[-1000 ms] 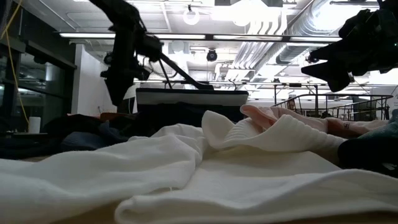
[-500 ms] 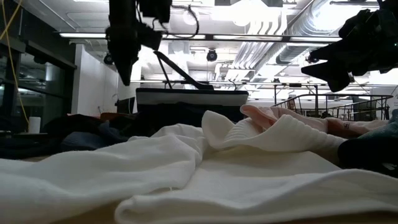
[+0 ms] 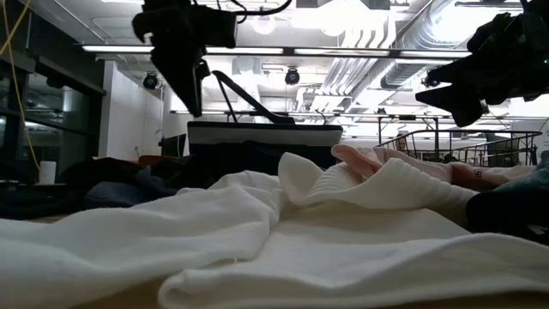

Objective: Pick & Place Cloths
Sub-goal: Put the dark blue sock into the orange bin

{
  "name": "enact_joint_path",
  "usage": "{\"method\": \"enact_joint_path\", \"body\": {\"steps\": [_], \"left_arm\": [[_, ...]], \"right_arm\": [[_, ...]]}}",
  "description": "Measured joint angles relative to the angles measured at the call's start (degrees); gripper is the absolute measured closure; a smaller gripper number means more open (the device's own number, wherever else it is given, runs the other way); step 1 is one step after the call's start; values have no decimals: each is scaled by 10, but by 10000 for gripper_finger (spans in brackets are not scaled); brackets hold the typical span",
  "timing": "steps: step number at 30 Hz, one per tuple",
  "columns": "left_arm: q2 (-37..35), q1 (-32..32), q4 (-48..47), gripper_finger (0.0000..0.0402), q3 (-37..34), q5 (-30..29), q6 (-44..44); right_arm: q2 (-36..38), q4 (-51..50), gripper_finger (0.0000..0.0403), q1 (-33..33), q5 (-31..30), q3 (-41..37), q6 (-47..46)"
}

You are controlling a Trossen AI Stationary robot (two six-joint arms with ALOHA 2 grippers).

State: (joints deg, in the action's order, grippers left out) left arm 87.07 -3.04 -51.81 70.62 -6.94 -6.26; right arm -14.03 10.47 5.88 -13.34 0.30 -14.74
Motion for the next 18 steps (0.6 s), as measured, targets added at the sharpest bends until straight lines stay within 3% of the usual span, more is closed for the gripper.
{"method": "enact_joint_path", "body": {"steps": [10,18], "left_arm": [[0,-24,104,277,-78,-7,-7],[0,-23,208,194,-148,-6,-5]], "right_arm": [[0,0,144,0,0,0,0],[0,0,144,0,0,0,0]]}}
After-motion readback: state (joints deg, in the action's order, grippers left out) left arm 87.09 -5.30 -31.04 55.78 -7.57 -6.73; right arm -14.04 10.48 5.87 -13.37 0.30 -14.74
